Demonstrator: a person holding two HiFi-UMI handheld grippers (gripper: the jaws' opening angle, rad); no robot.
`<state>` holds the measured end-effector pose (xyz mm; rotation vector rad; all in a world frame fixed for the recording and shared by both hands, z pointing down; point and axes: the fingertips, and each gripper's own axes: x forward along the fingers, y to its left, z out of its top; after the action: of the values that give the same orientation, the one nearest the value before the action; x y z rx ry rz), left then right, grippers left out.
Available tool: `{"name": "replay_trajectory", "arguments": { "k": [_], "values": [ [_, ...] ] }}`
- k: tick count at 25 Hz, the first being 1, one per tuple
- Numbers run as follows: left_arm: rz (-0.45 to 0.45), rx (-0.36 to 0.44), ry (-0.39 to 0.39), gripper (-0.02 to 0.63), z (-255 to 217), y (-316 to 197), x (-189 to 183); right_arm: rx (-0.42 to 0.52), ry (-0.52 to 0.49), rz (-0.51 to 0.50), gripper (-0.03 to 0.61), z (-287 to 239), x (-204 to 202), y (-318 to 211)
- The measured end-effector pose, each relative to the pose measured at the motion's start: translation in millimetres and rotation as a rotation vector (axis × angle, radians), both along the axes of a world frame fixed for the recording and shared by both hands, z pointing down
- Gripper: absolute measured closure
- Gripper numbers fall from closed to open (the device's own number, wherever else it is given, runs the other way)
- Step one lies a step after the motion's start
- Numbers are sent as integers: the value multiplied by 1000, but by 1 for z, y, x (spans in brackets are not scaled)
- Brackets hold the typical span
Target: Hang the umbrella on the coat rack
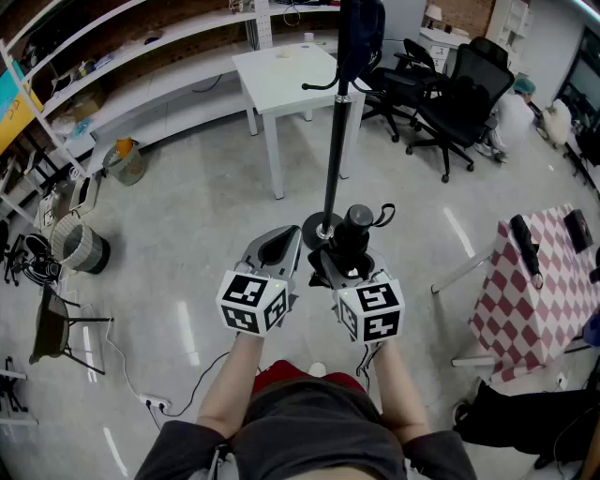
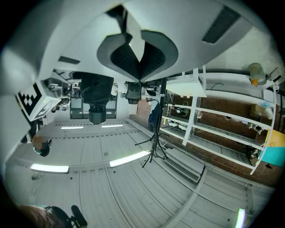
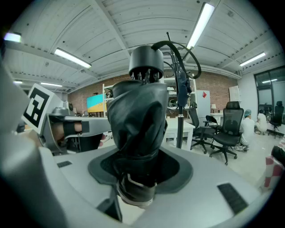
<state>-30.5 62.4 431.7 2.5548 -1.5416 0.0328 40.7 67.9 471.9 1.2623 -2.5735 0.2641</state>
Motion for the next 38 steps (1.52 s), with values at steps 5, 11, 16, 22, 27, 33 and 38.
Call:
{"name": "replay_trajectory", "arguments": {
  "k": [5,11,16,22,27,33,38],
  "values": [
    [-6,-2,2,603,0,4,3,-6,9,-7,386,2,5,3],
    [-22,-16,0,603,5,7,3,-24,20,-44,385,6,8,7],
    [-26,-3,7,603,1,11,4,-13,32,-68,385,1,10,13],
    [-24,36,4,603,-16,9,7,5,18,-78,385,-14,12,12],
    [-24,52,-3,603,-25,3,10,16,7,-81,385,-25,15,8],
    [-28,57,-5,603,-28,-15,8,35,7,-88,385,-34,14,-9],
    [-18,61,-4,603,-28,-38,8,40,9,-84,385,-35,12,-31]
  ]
}}
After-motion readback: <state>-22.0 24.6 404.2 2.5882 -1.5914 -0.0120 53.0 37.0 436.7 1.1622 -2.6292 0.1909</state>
